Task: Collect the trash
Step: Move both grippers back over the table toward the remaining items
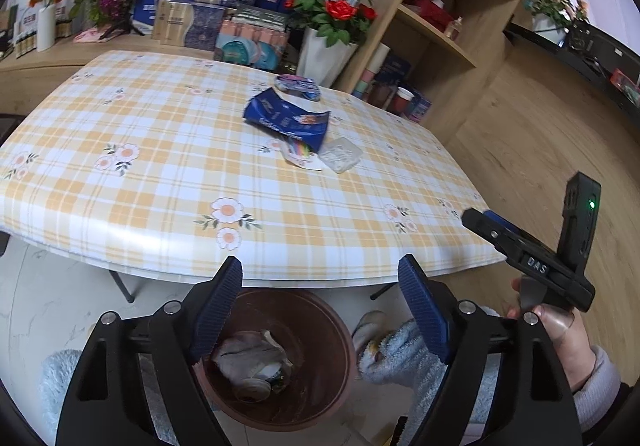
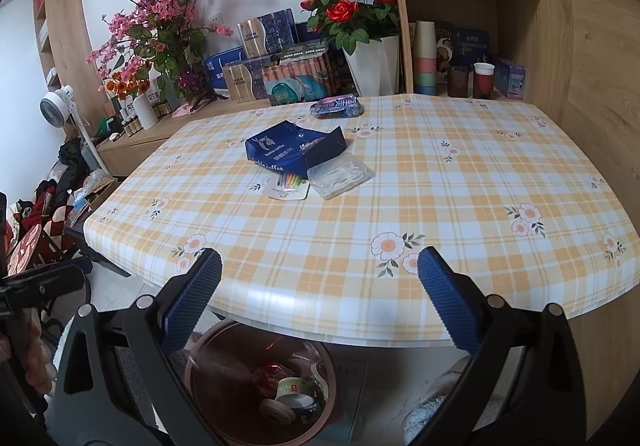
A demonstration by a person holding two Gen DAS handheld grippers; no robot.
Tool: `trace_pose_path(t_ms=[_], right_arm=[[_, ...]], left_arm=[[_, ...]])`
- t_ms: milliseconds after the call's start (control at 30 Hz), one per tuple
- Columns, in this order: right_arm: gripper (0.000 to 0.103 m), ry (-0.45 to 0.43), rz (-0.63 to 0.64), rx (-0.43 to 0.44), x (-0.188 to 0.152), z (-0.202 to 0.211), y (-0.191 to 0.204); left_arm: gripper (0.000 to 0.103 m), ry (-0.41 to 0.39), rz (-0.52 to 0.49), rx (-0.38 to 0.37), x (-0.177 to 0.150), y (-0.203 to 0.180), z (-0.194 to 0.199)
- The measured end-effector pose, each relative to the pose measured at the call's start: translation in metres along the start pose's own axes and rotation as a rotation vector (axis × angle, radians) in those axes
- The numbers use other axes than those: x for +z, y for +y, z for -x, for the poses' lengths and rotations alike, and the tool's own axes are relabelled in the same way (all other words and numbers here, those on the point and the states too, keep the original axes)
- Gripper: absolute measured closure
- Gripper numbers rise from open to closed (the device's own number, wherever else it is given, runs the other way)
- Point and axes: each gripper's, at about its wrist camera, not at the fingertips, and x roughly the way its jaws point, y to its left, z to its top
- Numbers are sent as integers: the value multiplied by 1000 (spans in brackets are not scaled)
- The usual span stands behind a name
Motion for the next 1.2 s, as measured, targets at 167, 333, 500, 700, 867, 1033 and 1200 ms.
trace_pose_path(t_ms=[167, 333, 500, 700, 867, 1033, 1200], right_arm=[[6, 21, 1, 0, -4, -5, 1], [6, 39, -6, -13, -7, -12, -3], [6, 62, -36, -33, -11, -22, -13], [6, 90, -71, -53, -7, -40, -26], [6, 113, -105, -57, 8, -60, -35], [6, 149, -121, -50, 29, -91, -39], [6, 179, -124, -70, 53, -118, -43]], left_arm=[[24, -4, 41, 12, 1, 10, 0], [24, -8, 34, 33, 3, 13, -3], [24, -4, 38, 52, 4, 20, -11], [24, -7, 50, 61, 14, 29, -22], [24, -12, 48, 61, 30, 35, -33], [24, -25, 8, 83, 59, 43, -50], [24, -30, -44, 80, 94, 46, -76]])
